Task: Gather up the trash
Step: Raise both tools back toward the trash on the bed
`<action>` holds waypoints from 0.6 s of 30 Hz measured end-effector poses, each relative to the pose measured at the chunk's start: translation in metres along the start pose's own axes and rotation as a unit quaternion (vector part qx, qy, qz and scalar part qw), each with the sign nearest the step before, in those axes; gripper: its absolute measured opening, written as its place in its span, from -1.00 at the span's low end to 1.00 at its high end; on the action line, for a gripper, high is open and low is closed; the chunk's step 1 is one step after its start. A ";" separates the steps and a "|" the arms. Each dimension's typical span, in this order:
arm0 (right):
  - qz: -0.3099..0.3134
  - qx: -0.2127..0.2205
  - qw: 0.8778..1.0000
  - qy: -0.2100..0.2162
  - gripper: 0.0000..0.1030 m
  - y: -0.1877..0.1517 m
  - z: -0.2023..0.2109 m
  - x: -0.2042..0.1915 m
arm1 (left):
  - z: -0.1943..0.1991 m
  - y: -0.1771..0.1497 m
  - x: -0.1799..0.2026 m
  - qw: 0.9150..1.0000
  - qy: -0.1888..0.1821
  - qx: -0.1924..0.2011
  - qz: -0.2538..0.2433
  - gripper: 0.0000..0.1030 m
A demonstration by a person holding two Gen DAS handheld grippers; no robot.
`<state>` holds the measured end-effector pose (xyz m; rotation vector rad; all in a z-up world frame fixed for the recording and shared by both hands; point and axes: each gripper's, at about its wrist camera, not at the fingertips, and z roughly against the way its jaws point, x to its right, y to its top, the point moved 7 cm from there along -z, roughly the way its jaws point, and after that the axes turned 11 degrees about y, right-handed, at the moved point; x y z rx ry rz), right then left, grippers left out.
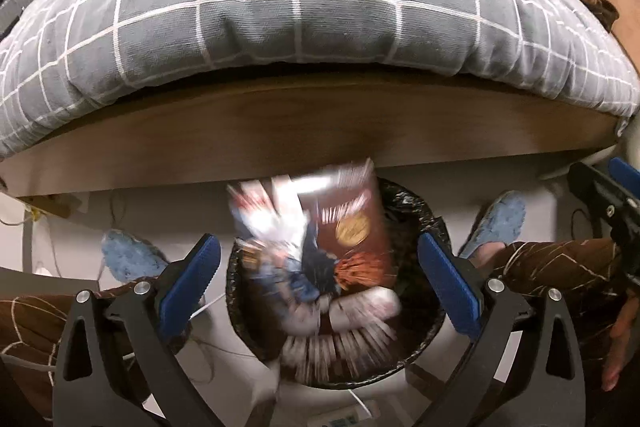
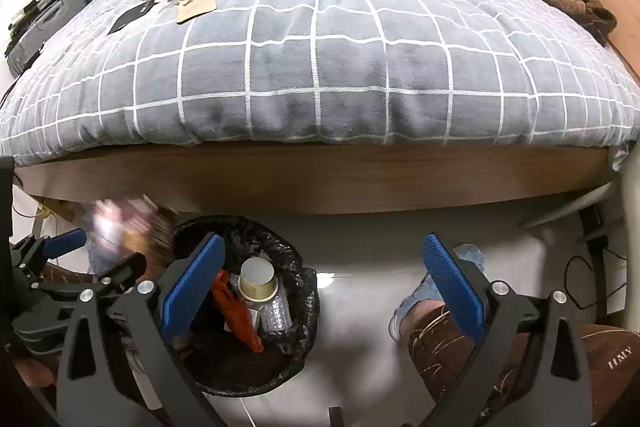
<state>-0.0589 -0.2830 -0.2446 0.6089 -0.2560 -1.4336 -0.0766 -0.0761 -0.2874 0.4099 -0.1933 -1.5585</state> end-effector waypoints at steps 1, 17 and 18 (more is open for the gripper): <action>0.001 0.001 1.000 0.001 0.85 0.001 0.001 -0.002 | 0.000 0.000 -0.002 1.000 0.000 0.002 0.000 0.89; 0.041 0.066 0.997 0.007 0.85 0.048 0.031 -0.035 | 0.049 0.043 -0.030 0.996 0.002 0.076 0.043 0.89; 0.044 0.070 0.997 0.006 0.85 0.052 0.033 -0.036 | 0.053 0.047 -0.031 0.996 0.004 0.081 0.044 0.89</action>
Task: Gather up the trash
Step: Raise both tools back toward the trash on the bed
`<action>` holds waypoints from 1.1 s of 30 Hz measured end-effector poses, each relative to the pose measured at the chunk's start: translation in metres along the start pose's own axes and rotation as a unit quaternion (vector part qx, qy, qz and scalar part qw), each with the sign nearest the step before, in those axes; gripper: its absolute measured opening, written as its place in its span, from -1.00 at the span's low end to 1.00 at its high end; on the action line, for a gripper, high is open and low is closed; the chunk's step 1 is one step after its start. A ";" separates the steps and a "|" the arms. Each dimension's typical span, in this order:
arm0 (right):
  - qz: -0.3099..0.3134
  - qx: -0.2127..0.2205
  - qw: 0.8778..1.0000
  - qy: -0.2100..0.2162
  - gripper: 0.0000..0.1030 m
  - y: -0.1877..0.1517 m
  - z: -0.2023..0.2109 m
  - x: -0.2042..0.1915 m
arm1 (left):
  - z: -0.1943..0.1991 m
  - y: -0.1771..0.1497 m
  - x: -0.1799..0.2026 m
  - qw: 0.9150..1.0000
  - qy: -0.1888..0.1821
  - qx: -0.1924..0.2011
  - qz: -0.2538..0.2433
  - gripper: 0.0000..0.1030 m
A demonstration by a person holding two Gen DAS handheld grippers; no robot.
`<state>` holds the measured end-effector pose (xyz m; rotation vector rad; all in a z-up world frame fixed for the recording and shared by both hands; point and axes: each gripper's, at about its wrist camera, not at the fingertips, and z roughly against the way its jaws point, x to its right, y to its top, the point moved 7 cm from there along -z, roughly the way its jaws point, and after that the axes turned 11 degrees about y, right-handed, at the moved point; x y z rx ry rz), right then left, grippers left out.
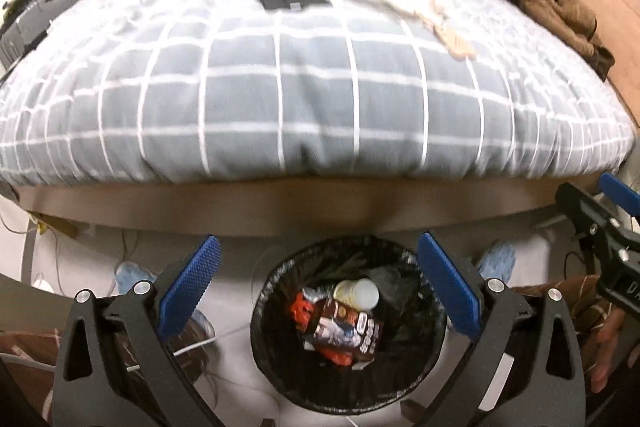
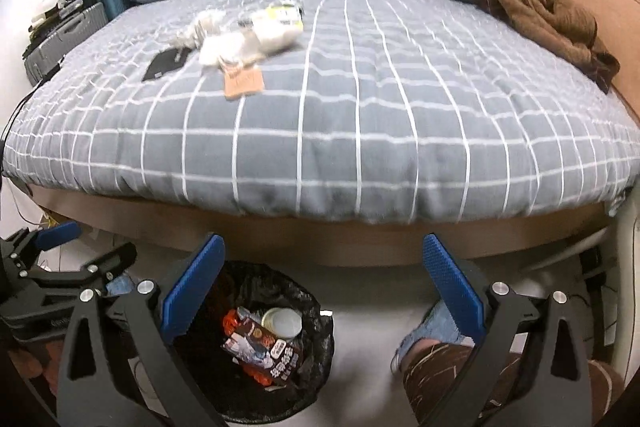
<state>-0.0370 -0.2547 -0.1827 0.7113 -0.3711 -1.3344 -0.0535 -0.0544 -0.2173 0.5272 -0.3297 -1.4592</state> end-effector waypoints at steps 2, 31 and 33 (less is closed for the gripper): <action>0.004 0.009 1.000 0.000 0.85 0.008 0.003 -0.002 | 0.005 0.009 -0.002 1.000 -0.002 0.009 0.004 0.89; 0.055 0.052 0.997 0.029 0.85 0.152 -0.065 -0.024 | -0.034 0.191 -0.042 0.997 0.015 0.070 0.039 0.89; 0.064 0.052 0.996 0.030 0.85 0.162 -0.076 -0.026 | -0.041 0.198 -0.037 0.997 0.016 0.070 0.034 0.89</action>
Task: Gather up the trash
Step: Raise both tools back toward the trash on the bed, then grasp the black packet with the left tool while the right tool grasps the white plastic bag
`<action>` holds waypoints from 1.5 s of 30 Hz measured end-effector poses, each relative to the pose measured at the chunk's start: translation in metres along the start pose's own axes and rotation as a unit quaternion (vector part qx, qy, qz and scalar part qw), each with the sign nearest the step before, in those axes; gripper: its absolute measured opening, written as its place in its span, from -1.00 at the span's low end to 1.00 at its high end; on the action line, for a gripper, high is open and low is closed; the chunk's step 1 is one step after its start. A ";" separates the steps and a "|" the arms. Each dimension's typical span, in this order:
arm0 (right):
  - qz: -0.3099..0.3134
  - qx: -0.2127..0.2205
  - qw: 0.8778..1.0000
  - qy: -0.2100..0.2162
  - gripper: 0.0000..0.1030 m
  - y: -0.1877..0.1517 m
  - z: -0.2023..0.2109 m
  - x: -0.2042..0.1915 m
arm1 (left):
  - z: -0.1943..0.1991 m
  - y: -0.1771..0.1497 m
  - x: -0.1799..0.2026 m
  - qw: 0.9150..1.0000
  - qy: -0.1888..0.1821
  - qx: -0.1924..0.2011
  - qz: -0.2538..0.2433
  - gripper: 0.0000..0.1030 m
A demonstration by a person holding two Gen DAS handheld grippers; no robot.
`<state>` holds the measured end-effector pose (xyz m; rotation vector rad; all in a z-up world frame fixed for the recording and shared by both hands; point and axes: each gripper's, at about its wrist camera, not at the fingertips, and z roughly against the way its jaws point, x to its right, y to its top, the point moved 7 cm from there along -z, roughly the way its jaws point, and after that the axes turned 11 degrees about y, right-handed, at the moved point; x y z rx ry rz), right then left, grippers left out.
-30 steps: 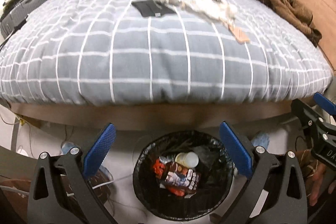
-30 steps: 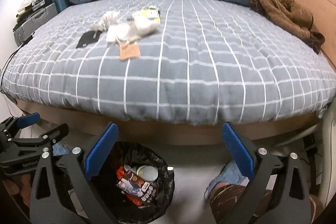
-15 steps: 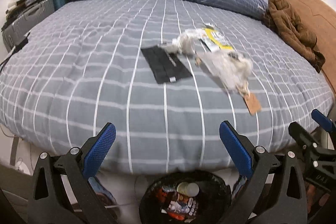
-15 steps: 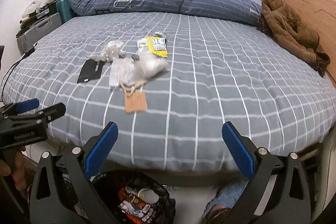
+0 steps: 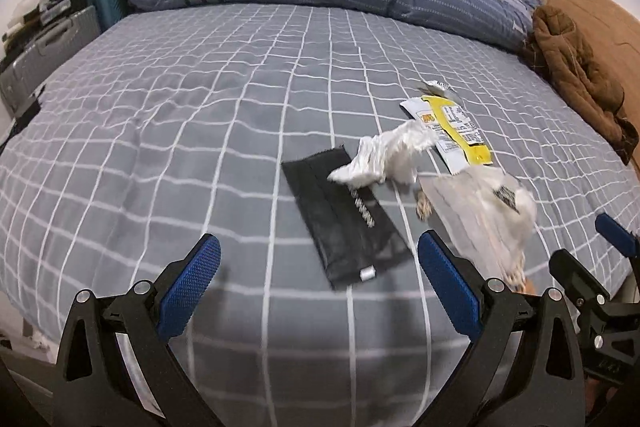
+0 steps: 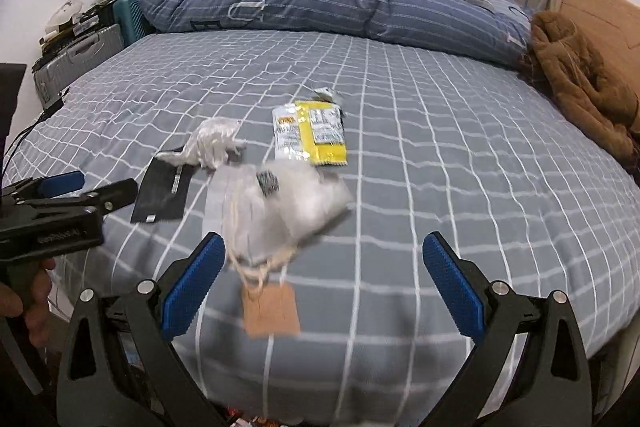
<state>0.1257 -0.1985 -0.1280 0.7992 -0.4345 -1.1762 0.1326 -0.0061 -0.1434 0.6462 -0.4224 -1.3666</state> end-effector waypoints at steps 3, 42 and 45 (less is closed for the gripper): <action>0.005 -0.002 1.000 0.002 0.85 0.008 -0.015 0.001 | -0.013 0.007 0.007 1.000 0.003 -0.003 -0.007 0.89; -0.019 -0.035 0.999 0.031 -0.38 0.015 -0.070 0.000 | -0.054 0.008 0.021 0.999 0.020 -0.034 -0.012 -0.34; -0.021 -0.031 0.999 0.032 -0.44 0.016 -0.066 0.001 | -0.049 0.010 0.020 0.999 0.012 -0.033 -0.007 -0.40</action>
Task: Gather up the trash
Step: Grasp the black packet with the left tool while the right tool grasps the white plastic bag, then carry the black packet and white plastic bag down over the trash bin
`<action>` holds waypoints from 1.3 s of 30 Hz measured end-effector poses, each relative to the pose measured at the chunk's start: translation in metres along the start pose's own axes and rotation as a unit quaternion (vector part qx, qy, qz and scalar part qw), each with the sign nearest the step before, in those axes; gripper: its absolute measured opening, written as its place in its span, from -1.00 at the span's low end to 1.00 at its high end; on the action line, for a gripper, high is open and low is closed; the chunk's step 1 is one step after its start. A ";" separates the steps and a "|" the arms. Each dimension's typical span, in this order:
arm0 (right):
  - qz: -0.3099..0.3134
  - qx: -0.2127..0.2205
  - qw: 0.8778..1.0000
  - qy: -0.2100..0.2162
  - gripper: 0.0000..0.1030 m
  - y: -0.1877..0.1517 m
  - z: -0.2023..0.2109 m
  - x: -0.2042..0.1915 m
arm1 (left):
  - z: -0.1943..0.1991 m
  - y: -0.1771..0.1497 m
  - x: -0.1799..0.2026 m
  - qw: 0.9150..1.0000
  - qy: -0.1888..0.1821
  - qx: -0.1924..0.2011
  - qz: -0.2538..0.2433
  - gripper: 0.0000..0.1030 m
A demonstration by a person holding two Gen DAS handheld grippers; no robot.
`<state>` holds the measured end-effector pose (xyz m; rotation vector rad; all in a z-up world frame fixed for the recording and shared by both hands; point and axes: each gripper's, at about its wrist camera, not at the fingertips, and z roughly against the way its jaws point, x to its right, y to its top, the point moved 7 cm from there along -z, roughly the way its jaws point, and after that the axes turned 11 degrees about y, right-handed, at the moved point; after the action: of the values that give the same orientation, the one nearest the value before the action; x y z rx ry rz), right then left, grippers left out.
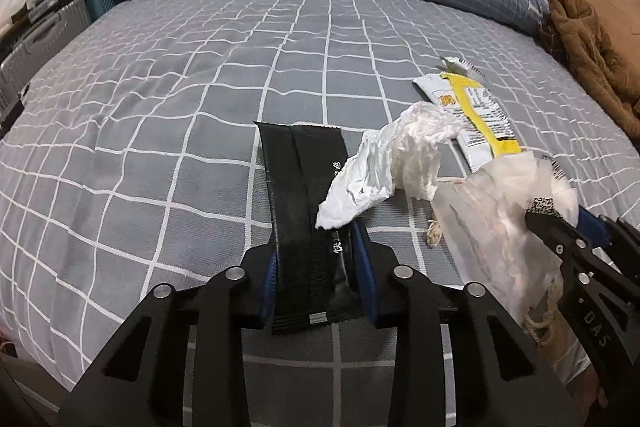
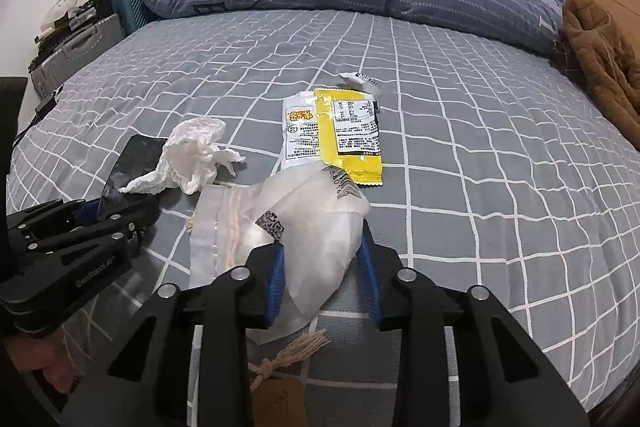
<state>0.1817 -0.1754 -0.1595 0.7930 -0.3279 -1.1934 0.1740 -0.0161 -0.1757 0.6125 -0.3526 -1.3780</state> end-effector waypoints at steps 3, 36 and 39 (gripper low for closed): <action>-0.001 0.006 1.000 0.001 -0.46 0.002 0.006 0.001 | 0.009 0.001 -0.001 1.000 -0.003 0.008 0.003 -0.40; -0.034 0.046 0.998 0.015 -0.47 -0.019 0.098 0.002 | 0.102 -0.040 -0.023 0.998 -0.048 0.027 0.026 -0.40; -0.034 0.049 0.998 0.014 -0.47 -0.022 0.109 0.000 | 0.110 -0.045 -0.020 0.998 -0.050 0.029 0.023 -0.40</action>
<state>0.0989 -0.2193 -0.0993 0.9125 -0.3406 -1.2367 0.0719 -0.0212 -0.1126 0.5803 -0.4860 -1.3614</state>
